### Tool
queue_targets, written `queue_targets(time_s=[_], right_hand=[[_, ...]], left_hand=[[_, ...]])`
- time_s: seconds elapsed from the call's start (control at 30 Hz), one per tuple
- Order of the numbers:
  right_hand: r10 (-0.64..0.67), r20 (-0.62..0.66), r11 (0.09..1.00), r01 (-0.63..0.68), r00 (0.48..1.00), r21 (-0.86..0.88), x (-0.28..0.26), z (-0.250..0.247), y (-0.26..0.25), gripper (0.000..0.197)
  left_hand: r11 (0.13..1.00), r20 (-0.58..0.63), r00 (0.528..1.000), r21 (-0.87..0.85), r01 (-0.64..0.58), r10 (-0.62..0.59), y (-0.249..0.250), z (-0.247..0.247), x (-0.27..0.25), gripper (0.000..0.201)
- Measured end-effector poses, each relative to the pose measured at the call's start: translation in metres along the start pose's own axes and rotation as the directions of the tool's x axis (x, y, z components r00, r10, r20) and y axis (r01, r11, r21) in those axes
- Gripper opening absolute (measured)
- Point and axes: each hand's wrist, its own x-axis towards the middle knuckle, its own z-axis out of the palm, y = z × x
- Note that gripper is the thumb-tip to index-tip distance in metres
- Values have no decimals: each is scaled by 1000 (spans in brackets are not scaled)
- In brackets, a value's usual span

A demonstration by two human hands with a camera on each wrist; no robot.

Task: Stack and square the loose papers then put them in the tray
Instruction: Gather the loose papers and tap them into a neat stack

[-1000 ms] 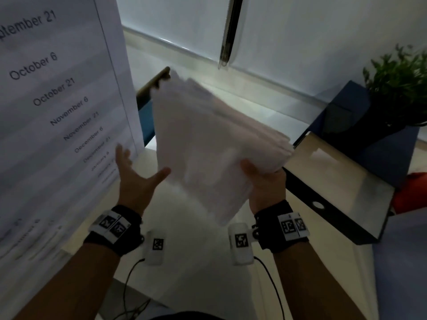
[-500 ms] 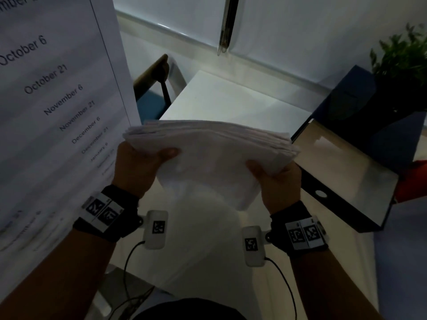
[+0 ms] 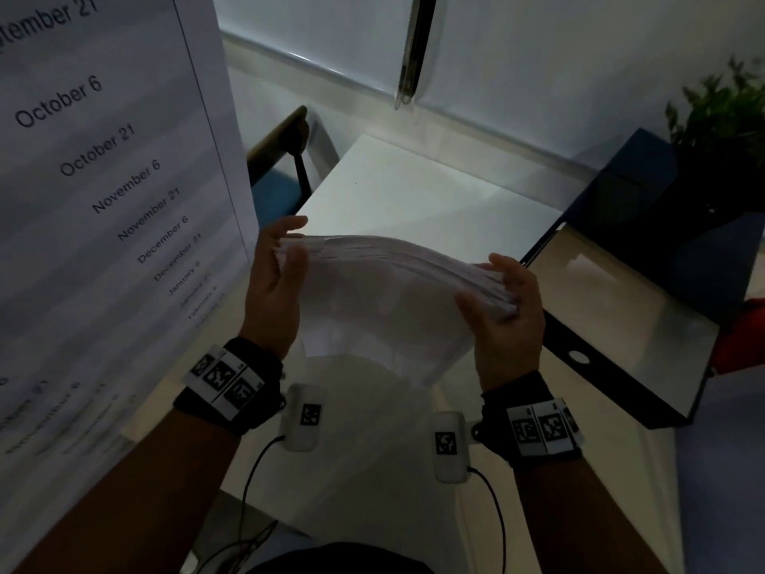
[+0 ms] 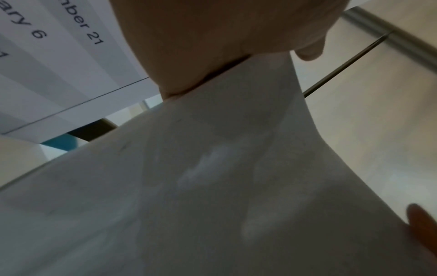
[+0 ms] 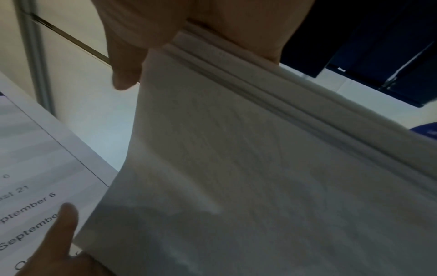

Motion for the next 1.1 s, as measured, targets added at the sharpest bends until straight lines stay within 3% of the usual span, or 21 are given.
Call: queue_targets(time_s=[0.1, 0.2, 0.3, 0.4, 0.5, 0.6, 0.8, 0.97, 1.1], right_hand=[[-78, 20, 992, 79, 997, -99, 2, 2, -4, 20], [-146, 13, 971, 146, 989, -189, 5, 4, -8, 11], [-124, -30, 967, 114, 992, -226, 7, 5, -10, 4], [-84, -97, 972, 60, 992, -227, 9, 7, -12, 12], [-90, -81, 952, 61, 993, -301, 9, 11, -12, 7], [-99, -87, 942, 65, 991, -328, 10, 10, -13, 11], [-44, -97, 978, 23, 994, -209, 7, 14, -12, 25], [-46, -137, 980, 18, 989, -200, 8, 14, -11, 14], [-68, -136, 975, 37, 988, -218, 8, 15, -11, 8]], left_hand=[[997, -53, 998, 57, -42, 45, 6, 3, 2, 36], [989, -106, 992, 135, -57, 72, 11, 8, 6, 19], [983, -121, 990, 177, -44, 66, 14, 9, 9, 14], [977, -82, 993, 205, -64, 82, 18, 13, 11, 17], [963, -36, 996, 259, -70, 82, 19, 14, 13, 13], [959, -92, 994, 281, -23, 51, 18, 10, 19, 8], [947, -150, 986, 320, -23, 75, 24, 15, 21, 10], [965, -163, 986, 262, 1, 43, 30, 19, 22, 10], [924, -95, 993, 383, -26, 67, 30, 17, 25, 8]])
